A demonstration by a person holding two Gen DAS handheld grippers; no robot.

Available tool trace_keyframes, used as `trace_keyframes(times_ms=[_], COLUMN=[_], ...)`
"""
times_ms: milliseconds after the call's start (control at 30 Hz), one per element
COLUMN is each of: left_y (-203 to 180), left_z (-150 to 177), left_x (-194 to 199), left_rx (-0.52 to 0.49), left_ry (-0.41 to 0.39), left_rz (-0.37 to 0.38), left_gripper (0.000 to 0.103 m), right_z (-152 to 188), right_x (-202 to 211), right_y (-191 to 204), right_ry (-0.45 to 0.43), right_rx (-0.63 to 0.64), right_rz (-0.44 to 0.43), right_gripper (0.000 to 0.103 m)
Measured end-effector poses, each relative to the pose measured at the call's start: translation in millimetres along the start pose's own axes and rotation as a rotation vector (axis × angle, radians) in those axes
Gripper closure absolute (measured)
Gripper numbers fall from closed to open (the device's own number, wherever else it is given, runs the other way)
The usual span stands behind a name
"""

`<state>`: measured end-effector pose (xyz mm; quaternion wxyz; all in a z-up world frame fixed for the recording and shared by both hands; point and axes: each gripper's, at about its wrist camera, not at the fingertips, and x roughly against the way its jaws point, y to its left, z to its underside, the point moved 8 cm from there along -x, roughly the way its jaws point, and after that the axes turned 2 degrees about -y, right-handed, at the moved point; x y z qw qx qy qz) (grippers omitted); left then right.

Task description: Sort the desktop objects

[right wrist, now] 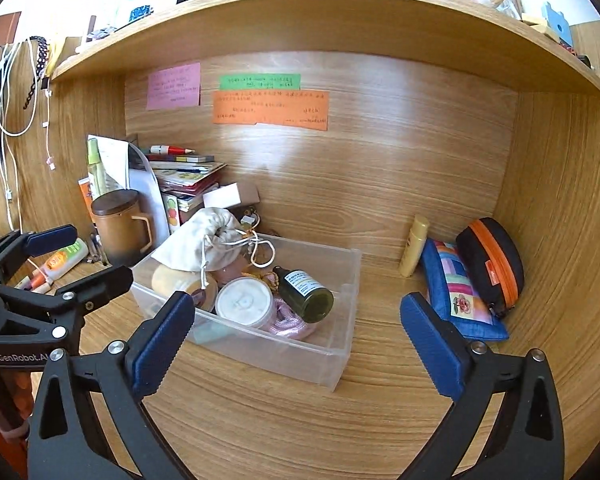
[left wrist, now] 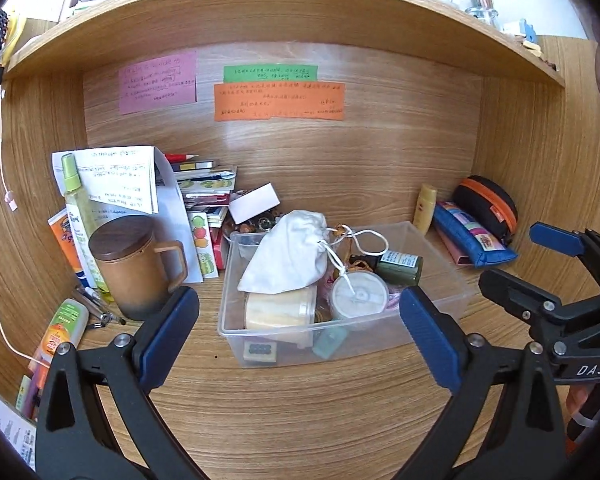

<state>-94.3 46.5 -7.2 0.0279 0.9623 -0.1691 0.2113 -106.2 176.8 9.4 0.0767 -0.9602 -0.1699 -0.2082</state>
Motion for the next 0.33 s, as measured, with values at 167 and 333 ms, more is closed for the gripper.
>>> trace_keyframes(times_ms=[167,333], left_y=[2,1], left_z=[0,-1], left_x=[-4,-5], left_rx=[0.014,0.024], left_ry=[-0.007,-0.008], left_rz=[0.015,0.028], left_gripper=[0.001,0.001], right_z=[3,8], right_x=[-4,-12], right_y=[-4,-13], right_ry=[0.013,0.043], right_rx=[-0.026,-0.058], right_rz=[-0.005,-0.001], right_gripper=[0.000,0.000])
